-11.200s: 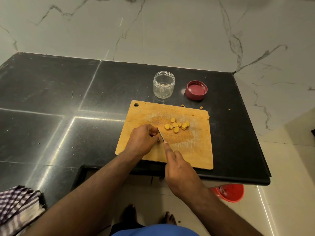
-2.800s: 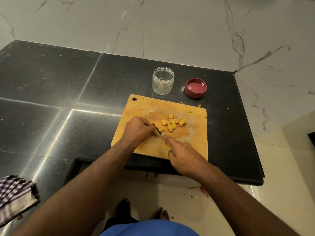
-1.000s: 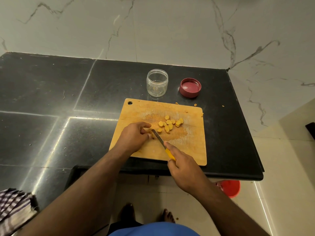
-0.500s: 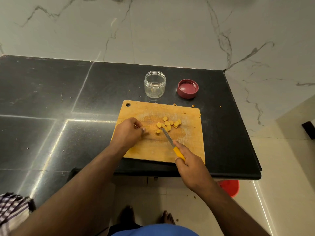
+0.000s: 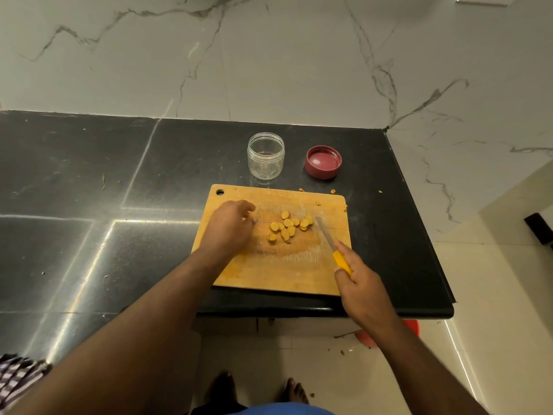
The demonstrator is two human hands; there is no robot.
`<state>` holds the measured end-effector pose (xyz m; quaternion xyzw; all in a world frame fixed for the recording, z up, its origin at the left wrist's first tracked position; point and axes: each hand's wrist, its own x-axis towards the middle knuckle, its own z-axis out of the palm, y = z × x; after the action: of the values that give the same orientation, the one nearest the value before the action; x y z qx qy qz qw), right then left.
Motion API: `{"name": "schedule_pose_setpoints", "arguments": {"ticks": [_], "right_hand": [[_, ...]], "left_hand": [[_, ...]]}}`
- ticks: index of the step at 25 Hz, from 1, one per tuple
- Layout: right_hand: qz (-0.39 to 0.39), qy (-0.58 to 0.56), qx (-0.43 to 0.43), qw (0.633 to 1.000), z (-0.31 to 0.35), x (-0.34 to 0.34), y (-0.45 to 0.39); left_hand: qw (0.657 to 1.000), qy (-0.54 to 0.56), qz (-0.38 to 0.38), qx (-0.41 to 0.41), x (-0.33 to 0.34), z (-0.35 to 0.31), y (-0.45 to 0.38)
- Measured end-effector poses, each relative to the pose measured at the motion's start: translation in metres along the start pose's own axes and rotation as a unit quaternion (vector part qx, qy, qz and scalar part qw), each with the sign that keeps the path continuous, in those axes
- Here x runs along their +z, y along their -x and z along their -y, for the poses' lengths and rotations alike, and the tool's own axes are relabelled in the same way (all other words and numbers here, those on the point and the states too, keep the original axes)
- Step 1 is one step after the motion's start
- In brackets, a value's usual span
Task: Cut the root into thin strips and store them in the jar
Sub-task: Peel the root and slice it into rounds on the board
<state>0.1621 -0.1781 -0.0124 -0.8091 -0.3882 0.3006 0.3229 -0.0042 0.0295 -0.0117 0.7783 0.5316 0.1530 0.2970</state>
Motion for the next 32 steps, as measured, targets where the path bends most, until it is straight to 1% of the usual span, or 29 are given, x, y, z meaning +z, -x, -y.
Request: {"name": "schedule_pose_setpoints", "arguments": {"ticks": [2,4,5,7,8,13,17,19,20,22,24,25,26,28,32], "right_hand": [[-0.008,0.038,0.006,0.999,-0.004,-0.006,-0.009],[-0.007,0.059,0.005,0.998,-0.003,-0.008,-0.017],[0.0,0.07,0.002,0.998,-0.002,-0.007,-0.019],[0.018,0.081,-0.007,0.997,-0.001,-0.003,-0.02],[0.026,0.079,-0.011,0.996,0.0,0.0,-0.019],[0.058,0.074,-0.059,0.994,0.007,0.022,-0.007],[0.097,0.057,-0.1,0.989,0.02,0.043,0.007],[0.096,0.047,-0.113,0.988,0.024,0.042,0.01],[0.081,0.042,-0.109,0.99,0.024,0.038,0.008],[0.026,0.041,-0.084,0.995,0.019,0.024,-0.002],[-0.02,0.079,-0.047,0.996,0.01,0.01,-0.015],[-0.024,0.105,-0.033,0.994,0.007,0.006,-0.019],[-0.016,0.123,-0.026,0.992,0.005,0.006,-0.02],[0.018,0.124,-0.038,0.991,0.006,0.017,-0.014],[0.087,0.095,-0.112,0.985,0.017,0.056,0.009]], "left_hand": [[0.991,-0.074,0.034,0.102,0.015,-0.016,-0.005],[0.967,-0.163,0.073,0.182,0.031,-0.032,-0.015],[0.957,-0.189,0.096,0.197,0.038,-0.037,-0.019],[0.95,-0.21,0.14,0.187,0.049,-0.039,-0.026],[0.948,-0.211,0.148,0.188,0.051,-0.037,-0.026],[0.95,-0.181,0.102,0.233,0.036,-0.016,-0.016],[0.953,-0.174,0.09,0.232,0.007,0.014,0.0],[0.959,-0.158,0.077,0.222,-0.005,0.027,0.007],[0.965,-0.14,0.068,0.212,-0.008,0.032,0.01],[0.976,-0.1,0.041,0.188,-0.01,0.037,0.013],[0.987,-0.055,0.021,0.151,-0.007,0.038,0.014],[0.991,-0.027,0.016,0.129,-0.006,0.039,0.015],[0.994,0.001,0.011,0.108,-0.005,0.04,0.015],[0.996,0.04,0.003,0.076,-0.006,0.042,0.016],[0.996,0.079,-0.006,0.04,-0.01,0.047,0.015]]}}
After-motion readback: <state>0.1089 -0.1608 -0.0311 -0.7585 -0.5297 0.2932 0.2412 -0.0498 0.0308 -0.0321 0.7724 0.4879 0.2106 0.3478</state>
